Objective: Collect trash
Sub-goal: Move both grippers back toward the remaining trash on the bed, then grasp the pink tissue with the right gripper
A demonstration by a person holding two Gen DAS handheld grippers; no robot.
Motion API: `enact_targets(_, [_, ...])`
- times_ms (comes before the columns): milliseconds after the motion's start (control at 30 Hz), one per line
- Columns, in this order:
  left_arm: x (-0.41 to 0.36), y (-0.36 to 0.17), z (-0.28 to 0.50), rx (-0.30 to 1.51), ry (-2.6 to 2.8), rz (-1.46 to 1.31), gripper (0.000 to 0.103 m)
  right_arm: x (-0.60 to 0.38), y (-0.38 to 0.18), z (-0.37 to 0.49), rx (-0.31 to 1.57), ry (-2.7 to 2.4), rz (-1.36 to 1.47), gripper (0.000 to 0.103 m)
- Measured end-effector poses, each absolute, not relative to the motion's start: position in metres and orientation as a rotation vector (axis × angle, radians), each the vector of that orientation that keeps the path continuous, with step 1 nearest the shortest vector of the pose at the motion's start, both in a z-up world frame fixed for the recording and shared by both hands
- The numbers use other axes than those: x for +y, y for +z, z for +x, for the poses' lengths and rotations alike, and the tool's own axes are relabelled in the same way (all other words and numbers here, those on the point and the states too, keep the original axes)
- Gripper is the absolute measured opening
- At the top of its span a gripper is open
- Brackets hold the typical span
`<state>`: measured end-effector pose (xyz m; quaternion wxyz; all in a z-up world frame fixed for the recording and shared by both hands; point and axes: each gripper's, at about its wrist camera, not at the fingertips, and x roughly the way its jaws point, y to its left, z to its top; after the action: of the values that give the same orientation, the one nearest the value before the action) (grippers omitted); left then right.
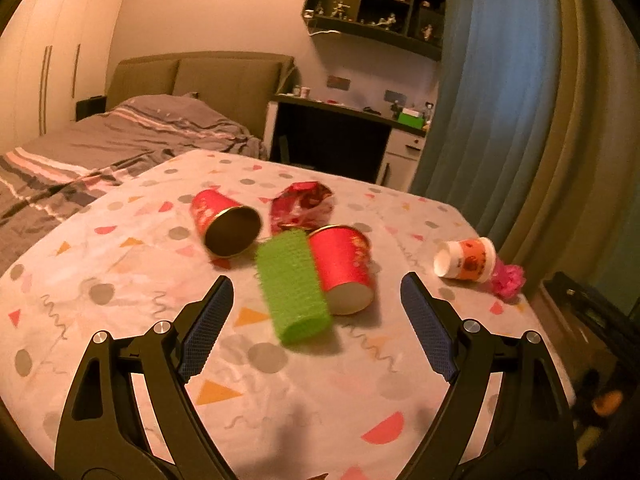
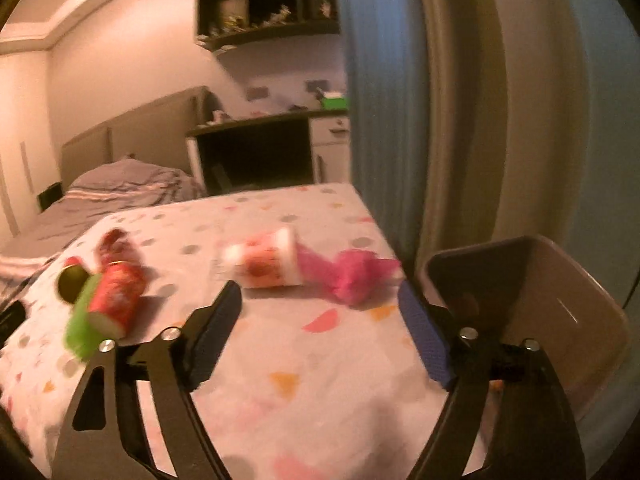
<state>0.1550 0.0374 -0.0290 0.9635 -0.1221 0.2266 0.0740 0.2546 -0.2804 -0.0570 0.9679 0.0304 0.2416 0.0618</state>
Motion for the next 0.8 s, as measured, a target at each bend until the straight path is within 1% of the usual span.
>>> enact_targets(100, [0.023,-0.026,0.163,0.46,0.115,-0.23,0.084,-0.295,-0.067,0.286,0.55,0.095,0.097,0.069])
enact_targets(167, [0.014,-0.024,0.17,0.461,0.096,-0.219,0.084,-0.3,-0.072,0.303,0.574,0.082,0.114,0.067])
enact_targets(300, [0.0,-0.021,0.182,0.463,0.068,-0.214,0.084,-0.3,-0.082,0.334,0.62,0.069,0.097,0.06])
enact_targets(400, [-0.008,-0.021,0.189,0.463,0.05,-0.209,0.084,-0.297,-0.087,0.351,0.636,0.069,0.079,0.058])
enact_targets(567, [-0.02,-0.026,0.197,0.477,0.02,-0.186,0.084,-0.291,-0.096,0.37,0.673,0.065,0.042,0.052])
enact_targets(800, [-0.022,-0.031,0.201,0.497,0.01,-0.186,0.084,-0.291,-0.104,0.378,0.732,0.1,0.046,0.027])
